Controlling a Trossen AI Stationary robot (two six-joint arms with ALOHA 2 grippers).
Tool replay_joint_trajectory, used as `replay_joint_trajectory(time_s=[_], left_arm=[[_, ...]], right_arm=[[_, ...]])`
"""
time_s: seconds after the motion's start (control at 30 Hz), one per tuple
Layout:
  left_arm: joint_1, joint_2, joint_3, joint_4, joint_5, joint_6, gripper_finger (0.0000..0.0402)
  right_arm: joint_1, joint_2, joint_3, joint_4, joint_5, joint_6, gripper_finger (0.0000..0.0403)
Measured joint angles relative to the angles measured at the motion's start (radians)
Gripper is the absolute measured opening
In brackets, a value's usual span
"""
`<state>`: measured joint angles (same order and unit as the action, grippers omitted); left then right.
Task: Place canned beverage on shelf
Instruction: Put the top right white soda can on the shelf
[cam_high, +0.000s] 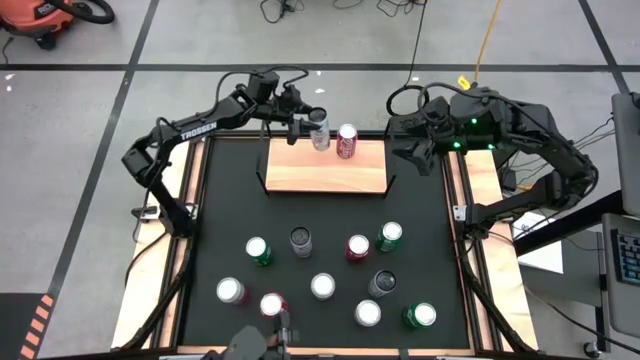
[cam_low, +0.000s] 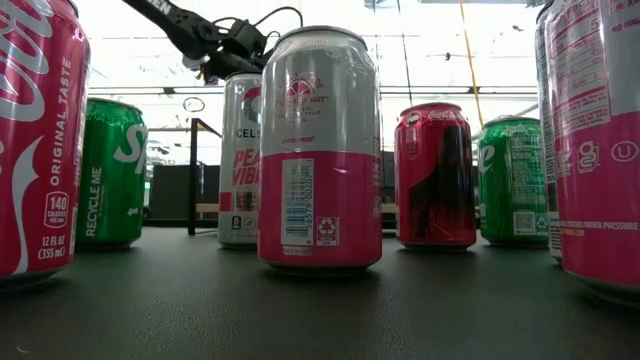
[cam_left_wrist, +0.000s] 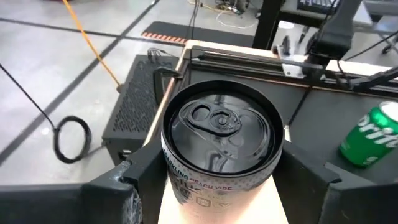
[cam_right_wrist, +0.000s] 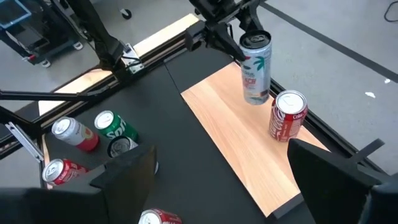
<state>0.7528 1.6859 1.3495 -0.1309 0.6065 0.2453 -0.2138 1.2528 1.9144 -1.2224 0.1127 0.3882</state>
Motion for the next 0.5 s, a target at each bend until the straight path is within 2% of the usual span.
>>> replay_joint_trajectory(time_s=[0.13,0.5], left_arm=[[0.006,0.001,-0.037,0.014,-0.005,0.026,0.0235],[0.008,0.058,-0.042,0.045,-0.001,0.05,0.0235]], right_arm=[[0.0,0.001,0.0,0.0,-0.001,0.001,0.0338],[-0.001,0.001,0.0,0.0,0.022,-0.004,0.0338]])
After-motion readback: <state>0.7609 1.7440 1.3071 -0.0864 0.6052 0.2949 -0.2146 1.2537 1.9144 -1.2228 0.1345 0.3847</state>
